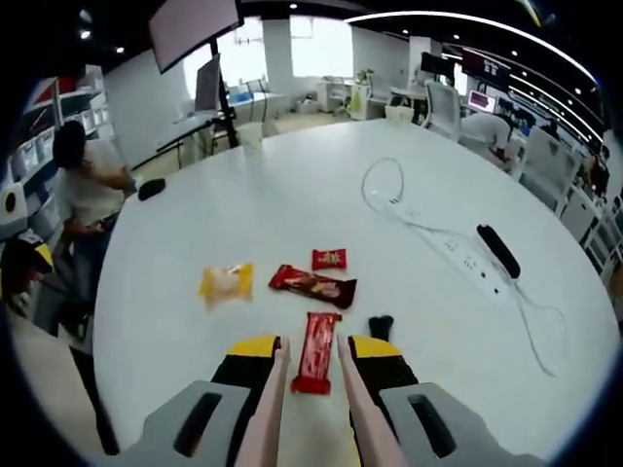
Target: Place the target food into the container with the food tongs after gripping and lifting it, then release it inside without dropping or visibly crushing the food.
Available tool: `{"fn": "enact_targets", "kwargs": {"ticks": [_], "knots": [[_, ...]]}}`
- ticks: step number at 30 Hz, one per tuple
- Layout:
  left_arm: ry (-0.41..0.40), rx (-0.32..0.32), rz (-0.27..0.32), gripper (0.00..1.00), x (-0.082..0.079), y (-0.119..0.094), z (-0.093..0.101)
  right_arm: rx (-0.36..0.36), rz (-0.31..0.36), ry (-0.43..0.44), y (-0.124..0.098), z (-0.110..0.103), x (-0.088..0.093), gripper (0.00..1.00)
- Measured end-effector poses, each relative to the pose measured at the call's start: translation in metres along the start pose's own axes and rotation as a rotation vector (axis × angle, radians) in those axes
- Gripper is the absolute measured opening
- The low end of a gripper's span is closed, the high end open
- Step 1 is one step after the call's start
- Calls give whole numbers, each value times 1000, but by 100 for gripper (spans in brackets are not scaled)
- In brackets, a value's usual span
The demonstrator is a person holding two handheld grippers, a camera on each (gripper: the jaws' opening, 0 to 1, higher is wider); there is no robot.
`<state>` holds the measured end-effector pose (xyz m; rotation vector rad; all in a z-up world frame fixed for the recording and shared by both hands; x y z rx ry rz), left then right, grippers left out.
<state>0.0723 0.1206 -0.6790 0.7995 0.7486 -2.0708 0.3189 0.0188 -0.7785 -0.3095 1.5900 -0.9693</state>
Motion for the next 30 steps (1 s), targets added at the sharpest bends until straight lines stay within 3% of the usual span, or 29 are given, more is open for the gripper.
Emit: {"fn": "enact_targets", "kwargs": {"ticks": [11, 18, 26, 29, 30], "knots": [[-10, -15, -4, 51, -1, 0, -5, -15, -55, 7, 22, -3, 14, 26], [-23, -22, -20, 51, 5, -5, -11, 11, -62, 25, 30, 2, 19, 26], [-36, -28, -7, 51, 1, -6, -18, 5, -99, -38, 36, -11, 20, 26], [-40, -30, -5, 51, 0, -6, -19, 76, -125, -142, 37, -3, 21, 25], [-40, -30, -10, 51, 0, -6, -20, 75, -122, -140, 38, -4, 21, 25]]}}
Point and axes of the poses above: the point that each gripper's makers call its tool centre point, and the gripper's own axes: y roughly forward along the fingers, z roughly to its right, x roughly out of its underside, the point moved 2 cm from there along -y, roughly backward along the fingers, and after that the axes turned 6 degrees about -y, right-handed, at the moved point
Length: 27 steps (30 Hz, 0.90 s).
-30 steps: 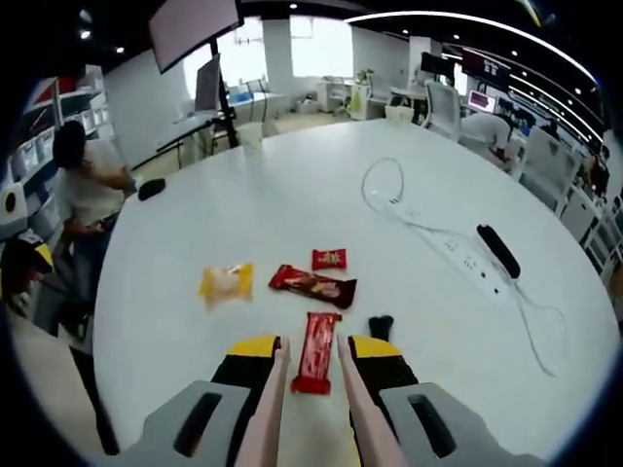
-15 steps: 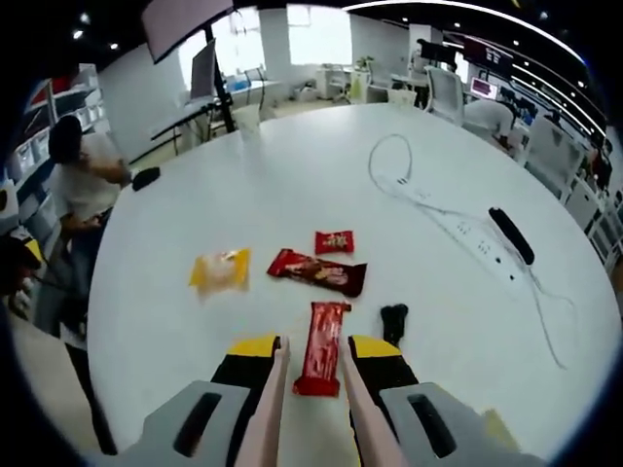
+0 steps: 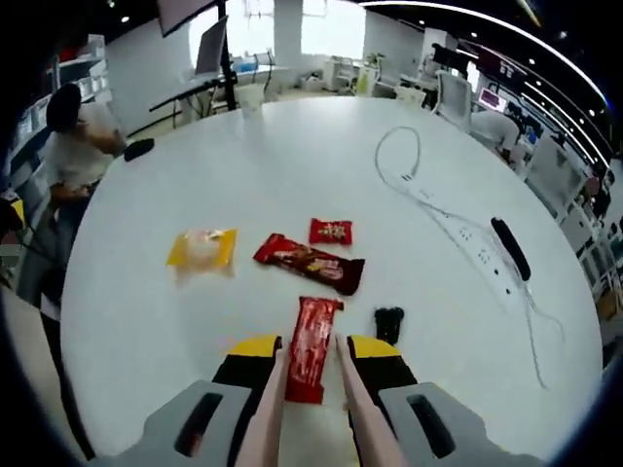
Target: Place the target food into the container with the food tongs after gripping and lifting it, then release it inside without dropping or visibly crushing the food.
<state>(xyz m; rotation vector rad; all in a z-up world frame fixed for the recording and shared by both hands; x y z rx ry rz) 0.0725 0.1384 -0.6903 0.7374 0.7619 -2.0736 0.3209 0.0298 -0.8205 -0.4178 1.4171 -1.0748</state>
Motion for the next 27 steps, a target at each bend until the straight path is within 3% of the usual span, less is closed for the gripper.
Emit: {"fn": "enact_targets", "kwargs": {"ticks": [15, 27], "knots": [[-6, -9, -14, 51, -1, -8, -10, -4, 5, 120, 8, 3, -2, 25], [-10, 0, -9, 51, -6, -5, -12, 1, -21, 117, 9, 6, 5, 25]]}}
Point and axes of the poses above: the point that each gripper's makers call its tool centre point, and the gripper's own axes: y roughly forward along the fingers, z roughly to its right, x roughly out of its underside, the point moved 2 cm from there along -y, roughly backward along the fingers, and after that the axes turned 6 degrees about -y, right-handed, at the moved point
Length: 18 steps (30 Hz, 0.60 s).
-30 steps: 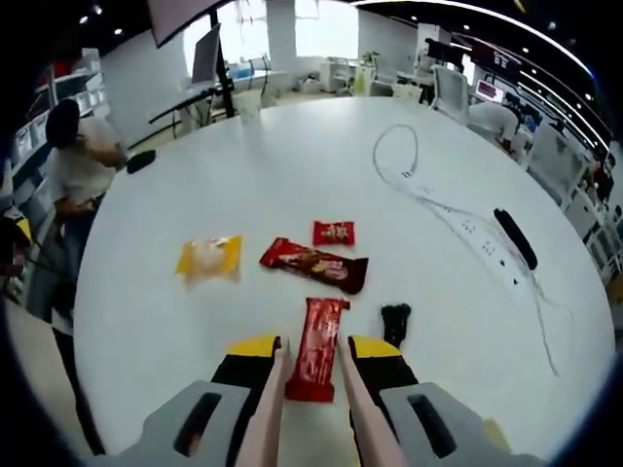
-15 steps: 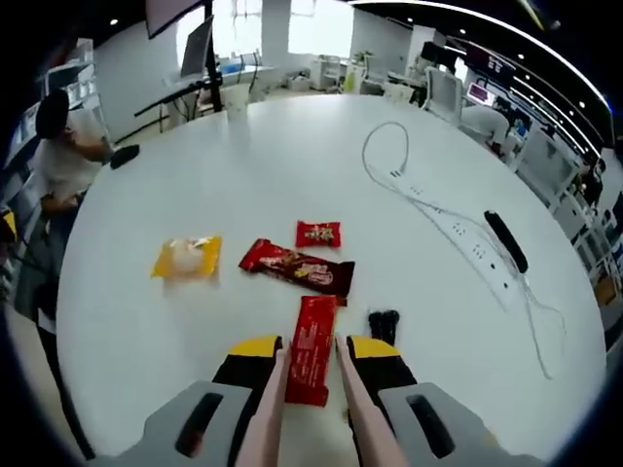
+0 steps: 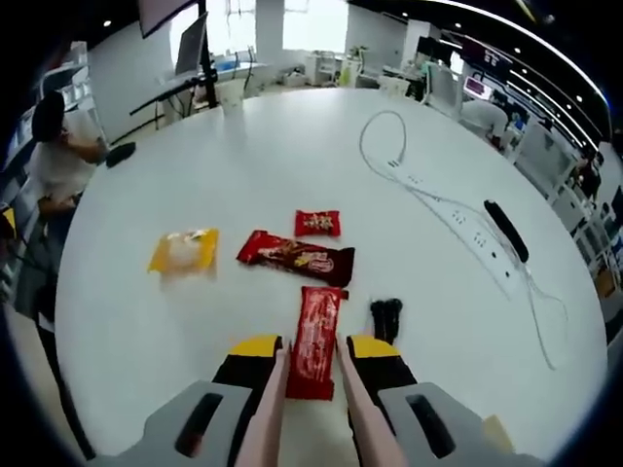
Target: Place the target food into the container with the food tongs after gripping and lifting it, then release it inside without dropping or visibly crushing the food.
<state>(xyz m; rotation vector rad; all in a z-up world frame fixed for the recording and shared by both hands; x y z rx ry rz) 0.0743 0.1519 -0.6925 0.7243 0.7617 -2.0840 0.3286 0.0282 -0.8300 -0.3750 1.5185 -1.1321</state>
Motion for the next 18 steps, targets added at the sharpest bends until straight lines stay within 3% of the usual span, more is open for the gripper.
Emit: {"fn": "enact_targets", "kwargs": {"ticks": [8, 18], "knots": [[-4, -5, 10, 51, -2, 0, 0, -12, -13, 32, 3, 5, 2, 22], [1, 3, 7, 51, 0, 3, 4, -2, 19, 46, -8, 4, -1, 22]]}}
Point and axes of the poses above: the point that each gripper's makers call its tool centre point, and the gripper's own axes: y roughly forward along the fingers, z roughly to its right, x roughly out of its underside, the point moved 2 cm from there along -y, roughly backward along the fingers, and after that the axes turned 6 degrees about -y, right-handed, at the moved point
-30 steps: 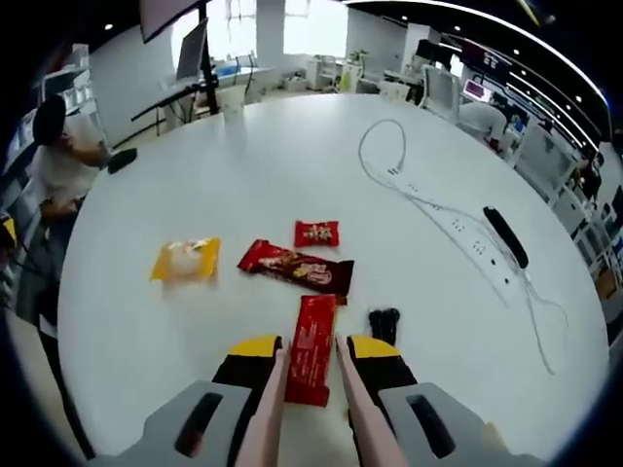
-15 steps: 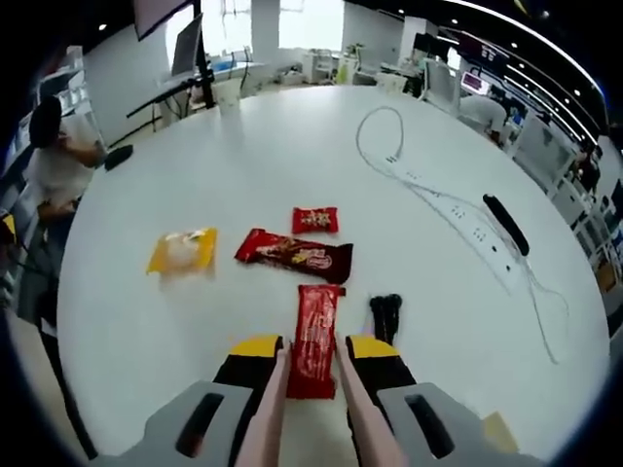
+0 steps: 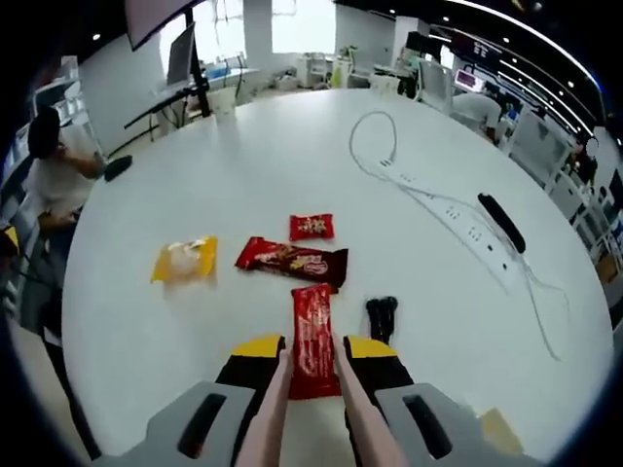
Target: Place the target food into the container with the food tongs after gripping and lifting it, then release it inside without dropping or visibly crushing the food.
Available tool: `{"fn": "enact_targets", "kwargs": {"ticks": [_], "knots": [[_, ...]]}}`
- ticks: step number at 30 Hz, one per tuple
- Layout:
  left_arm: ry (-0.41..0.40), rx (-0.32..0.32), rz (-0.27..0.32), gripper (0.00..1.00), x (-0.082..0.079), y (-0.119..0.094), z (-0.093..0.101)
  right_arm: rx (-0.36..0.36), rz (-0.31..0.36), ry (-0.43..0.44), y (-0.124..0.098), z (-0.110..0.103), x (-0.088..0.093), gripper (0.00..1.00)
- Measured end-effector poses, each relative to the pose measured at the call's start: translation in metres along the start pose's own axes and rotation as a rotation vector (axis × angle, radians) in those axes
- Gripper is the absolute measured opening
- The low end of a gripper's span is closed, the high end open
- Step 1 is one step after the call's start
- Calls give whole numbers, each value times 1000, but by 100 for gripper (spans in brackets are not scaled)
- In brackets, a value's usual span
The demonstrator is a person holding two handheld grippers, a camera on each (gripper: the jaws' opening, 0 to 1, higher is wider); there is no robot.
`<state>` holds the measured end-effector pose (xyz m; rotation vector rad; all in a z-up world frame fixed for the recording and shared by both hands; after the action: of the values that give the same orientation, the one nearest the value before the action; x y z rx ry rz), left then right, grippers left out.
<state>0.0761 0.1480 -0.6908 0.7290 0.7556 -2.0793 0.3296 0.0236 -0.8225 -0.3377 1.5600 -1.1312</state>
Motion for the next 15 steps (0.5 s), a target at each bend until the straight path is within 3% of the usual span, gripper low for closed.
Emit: {"fn": "enact_targets", "kwargs": {"ticks": [6, 15], "knots": [[5, 10, -2, 51, 1, -1, 4, 6, 23, 25, -4, 1, 0, 22], [20, 20, -10, 51, 2, -4, 7, 24, 97, 77, -33, 2, -9, 22]]}}
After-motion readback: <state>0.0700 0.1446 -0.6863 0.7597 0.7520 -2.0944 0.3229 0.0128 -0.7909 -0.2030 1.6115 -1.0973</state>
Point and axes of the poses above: the point that each gripper's makers call its tool centre point, and the gripper's own axes: y roughly forward along the fingers, z roughly to its right, x roughly out of its underside, the point moved 2 cm from there along -y, roughly backward along the fingers, and after that the axes turned 6 degrees about -y, right-handed, at the moved point
